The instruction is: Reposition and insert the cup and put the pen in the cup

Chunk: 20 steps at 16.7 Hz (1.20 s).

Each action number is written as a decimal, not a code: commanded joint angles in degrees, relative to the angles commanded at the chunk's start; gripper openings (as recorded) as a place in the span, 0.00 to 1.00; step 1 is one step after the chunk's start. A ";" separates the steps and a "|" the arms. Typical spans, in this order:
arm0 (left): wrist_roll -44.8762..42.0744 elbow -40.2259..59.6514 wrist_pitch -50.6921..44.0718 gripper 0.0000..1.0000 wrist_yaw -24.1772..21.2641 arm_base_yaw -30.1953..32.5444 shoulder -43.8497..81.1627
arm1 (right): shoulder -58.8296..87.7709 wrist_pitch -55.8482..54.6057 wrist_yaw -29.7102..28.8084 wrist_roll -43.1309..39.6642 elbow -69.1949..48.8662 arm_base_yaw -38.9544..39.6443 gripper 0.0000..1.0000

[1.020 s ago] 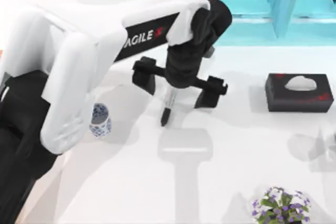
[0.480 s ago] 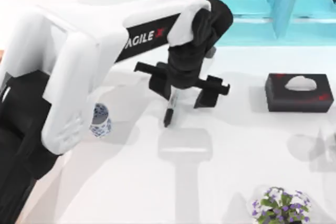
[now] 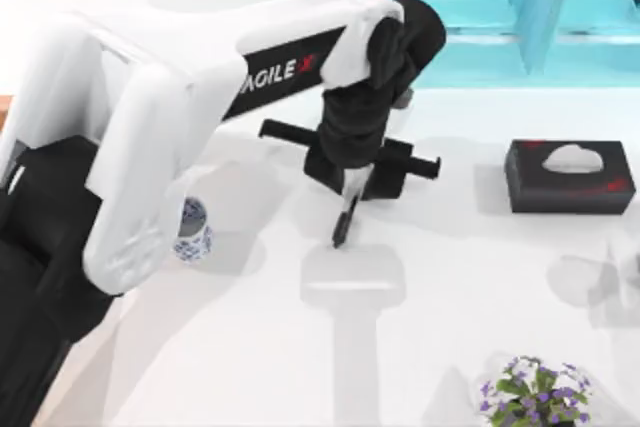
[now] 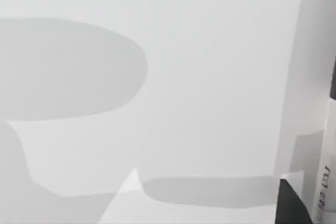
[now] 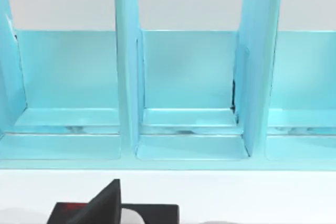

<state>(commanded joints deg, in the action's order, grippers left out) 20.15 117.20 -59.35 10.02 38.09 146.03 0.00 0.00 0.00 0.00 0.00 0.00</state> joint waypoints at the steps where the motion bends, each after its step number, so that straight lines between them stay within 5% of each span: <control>1: 0.00 0.00 0.00 0.00 0.00 0.00 0.00 | 0.00 0.00 0.00 0.00 0.00 0.00 1.00; 3: 1.36 0.92 -0.54 0.00 -2.87 1.12 -3.31 | 0.00 0.00 0.00 0.00 0.00 0.00 1.00; 20: 9.89 -14.26 -8.82 0.00 -1.91 9.18 -25.72 | 0.00 0.00 0.00 0.00 0.00 0.00 1.00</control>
<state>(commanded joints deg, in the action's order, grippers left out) 30.04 102.94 -68.17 8.12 47.27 120.31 0.00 0.00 0.00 0.00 0.00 0.00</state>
